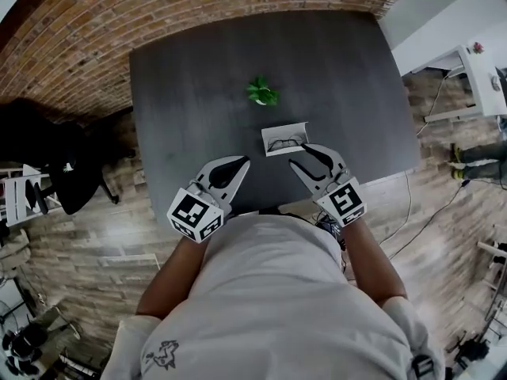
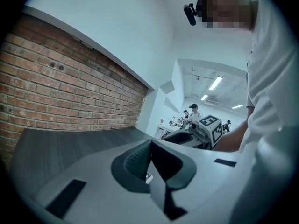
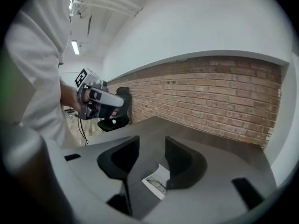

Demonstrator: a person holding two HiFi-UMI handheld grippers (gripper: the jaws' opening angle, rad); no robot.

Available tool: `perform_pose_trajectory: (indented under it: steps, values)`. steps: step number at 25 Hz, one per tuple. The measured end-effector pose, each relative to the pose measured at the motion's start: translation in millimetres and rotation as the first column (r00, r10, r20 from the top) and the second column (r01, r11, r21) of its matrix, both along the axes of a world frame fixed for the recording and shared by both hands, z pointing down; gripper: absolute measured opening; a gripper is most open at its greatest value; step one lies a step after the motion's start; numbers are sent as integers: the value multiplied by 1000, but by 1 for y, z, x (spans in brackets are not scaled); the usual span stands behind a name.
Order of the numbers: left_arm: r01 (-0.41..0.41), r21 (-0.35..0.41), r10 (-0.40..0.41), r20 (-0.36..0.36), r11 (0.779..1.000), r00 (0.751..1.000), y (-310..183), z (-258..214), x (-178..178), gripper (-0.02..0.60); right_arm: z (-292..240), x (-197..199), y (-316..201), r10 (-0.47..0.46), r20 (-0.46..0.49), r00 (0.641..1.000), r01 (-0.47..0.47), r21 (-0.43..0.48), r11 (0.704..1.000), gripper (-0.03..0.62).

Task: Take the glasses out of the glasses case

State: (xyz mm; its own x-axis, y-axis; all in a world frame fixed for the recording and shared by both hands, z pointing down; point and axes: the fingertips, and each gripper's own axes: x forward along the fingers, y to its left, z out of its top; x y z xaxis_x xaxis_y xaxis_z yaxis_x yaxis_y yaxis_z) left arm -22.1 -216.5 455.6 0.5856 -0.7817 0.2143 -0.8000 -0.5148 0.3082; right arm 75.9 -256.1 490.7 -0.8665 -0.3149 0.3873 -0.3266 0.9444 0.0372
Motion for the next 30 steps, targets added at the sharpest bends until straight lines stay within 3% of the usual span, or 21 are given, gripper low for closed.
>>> perform_pose_trajectory:
  steps: [7, 11, 30]
  values:
    - [111, -54, -110, 17, 992, 994, -11, 22, 3, 11, 43, -2, -21, -180, -115, 977, 181, -4, 984, 152]
    - [128, -79, -127, 23, 989, 992, -16, 33, 7, 11, 71, -6, -24, -258, -183, 949, 257, -31, 966, 137]
    - [179, -210, -171, 54, 961, 984, -29, 104, 6, 11, 211, -2, -34, -435, -447, 782, 427, -124, 896, 78]
